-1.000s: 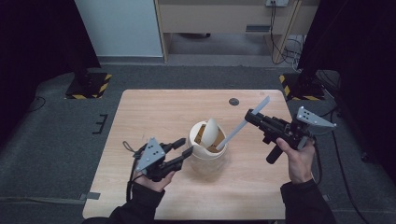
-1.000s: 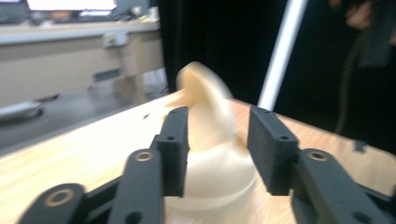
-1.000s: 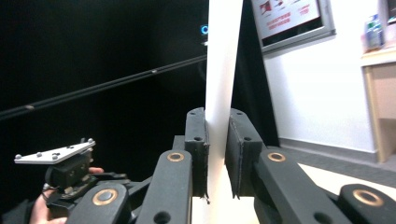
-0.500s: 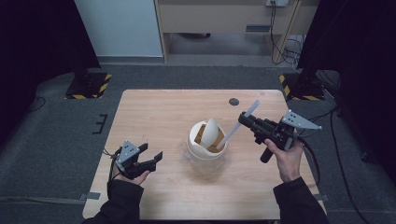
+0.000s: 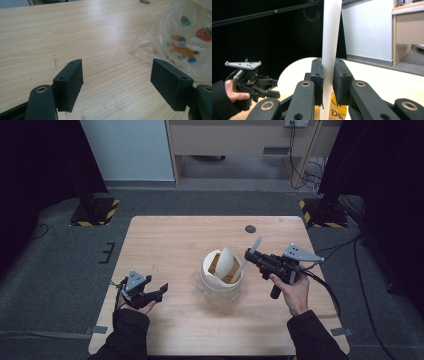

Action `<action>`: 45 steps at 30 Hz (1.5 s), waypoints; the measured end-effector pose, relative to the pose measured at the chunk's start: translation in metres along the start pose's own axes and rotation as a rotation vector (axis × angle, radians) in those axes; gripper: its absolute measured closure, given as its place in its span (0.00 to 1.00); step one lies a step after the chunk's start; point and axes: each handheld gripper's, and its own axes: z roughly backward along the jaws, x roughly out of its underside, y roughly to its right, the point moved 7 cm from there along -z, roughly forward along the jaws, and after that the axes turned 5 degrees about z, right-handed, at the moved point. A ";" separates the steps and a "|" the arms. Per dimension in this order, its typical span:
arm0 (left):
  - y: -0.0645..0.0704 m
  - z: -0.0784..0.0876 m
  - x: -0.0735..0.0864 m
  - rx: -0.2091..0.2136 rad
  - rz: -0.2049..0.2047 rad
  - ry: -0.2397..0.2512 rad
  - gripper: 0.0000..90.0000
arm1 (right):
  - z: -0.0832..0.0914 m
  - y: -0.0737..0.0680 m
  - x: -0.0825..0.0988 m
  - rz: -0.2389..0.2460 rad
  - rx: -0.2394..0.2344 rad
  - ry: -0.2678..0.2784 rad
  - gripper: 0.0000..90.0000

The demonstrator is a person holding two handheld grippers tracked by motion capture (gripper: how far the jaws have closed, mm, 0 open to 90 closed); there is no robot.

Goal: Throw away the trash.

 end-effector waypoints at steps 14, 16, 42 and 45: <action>-0.022 -0.004 0.010 -0.045 0.021 -0.070 0.26 | 0.005 0.007 -0.001 -0.002 0.025 0.007 0.73; -0.025 -0.004 0.011 -0.054 0.022 -0.077 0.25 | 0.011 0.012 -0.007 0.010 0.046 0.018 0.69; -0.056 -0.010 0.034 -0.128 0.078 -0.224 0.18 | 0.059 0.121 0.069 -0.032 0.380 -0.217 0.26; -0.060 -0.011 0.038 -0.137 0.081 -0.251 0.17 | 0.064 0.131 0.084 -0.052 0.400 -0.272 0.23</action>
